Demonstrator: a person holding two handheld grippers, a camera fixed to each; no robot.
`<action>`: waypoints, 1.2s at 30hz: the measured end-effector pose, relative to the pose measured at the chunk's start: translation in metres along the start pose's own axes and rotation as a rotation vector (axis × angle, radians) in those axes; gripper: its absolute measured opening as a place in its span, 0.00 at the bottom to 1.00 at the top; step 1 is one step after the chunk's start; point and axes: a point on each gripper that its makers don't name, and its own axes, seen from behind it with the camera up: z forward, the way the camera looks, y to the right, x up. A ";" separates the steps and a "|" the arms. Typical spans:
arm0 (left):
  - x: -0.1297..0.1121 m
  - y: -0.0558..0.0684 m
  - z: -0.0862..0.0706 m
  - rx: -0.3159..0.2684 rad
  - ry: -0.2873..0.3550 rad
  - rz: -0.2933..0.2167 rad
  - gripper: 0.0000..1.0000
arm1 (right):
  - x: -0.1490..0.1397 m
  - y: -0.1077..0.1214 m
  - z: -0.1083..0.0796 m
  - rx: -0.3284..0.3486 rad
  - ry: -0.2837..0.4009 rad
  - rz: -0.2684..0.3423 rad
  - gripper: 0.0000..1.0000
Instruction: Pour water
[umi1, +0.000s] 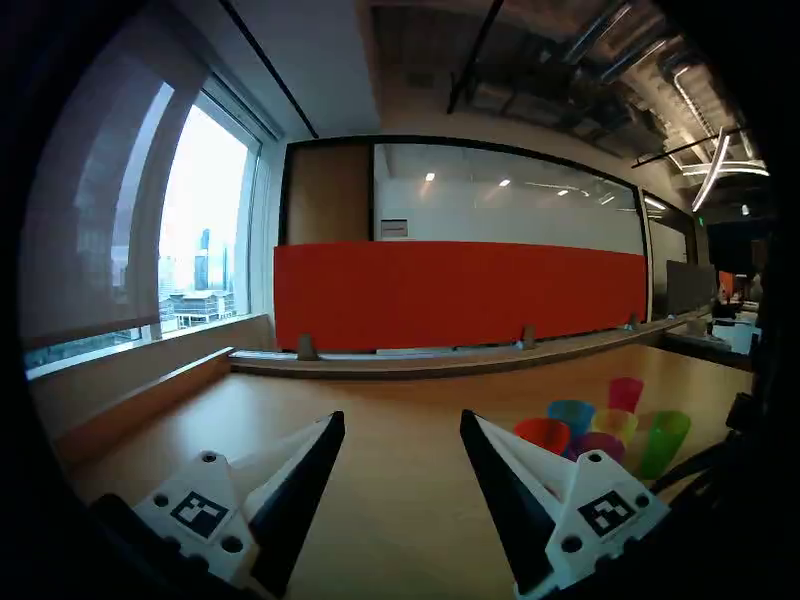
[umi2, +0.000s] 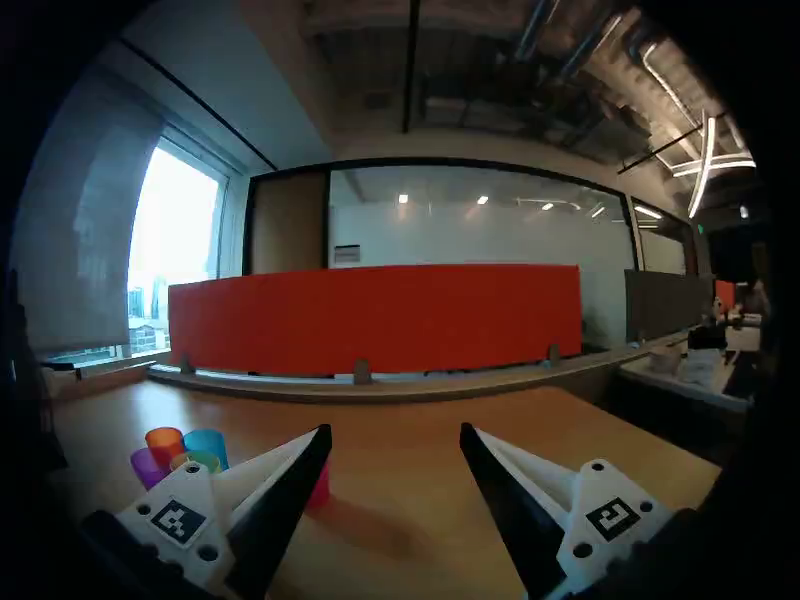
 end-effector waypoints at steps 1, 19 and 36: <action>0.003 0.001 0.000 -0.002 0.000 0.001 0.85 | 0.004 0.000 0.000 0.001 -0.001 0.000 0.99; 0.065 -0.003 0.003 -0.029 -0.021 -0.014 0.85 | 0.070 -0.015 0.004 0.045 -0.021 -0.038 0.99; 0.113 0.005 0.013 -0.084 -0.007 -0.009 0.85 | 0.121 -0.023 0.012 0.069 -0.014 -0.046 0.99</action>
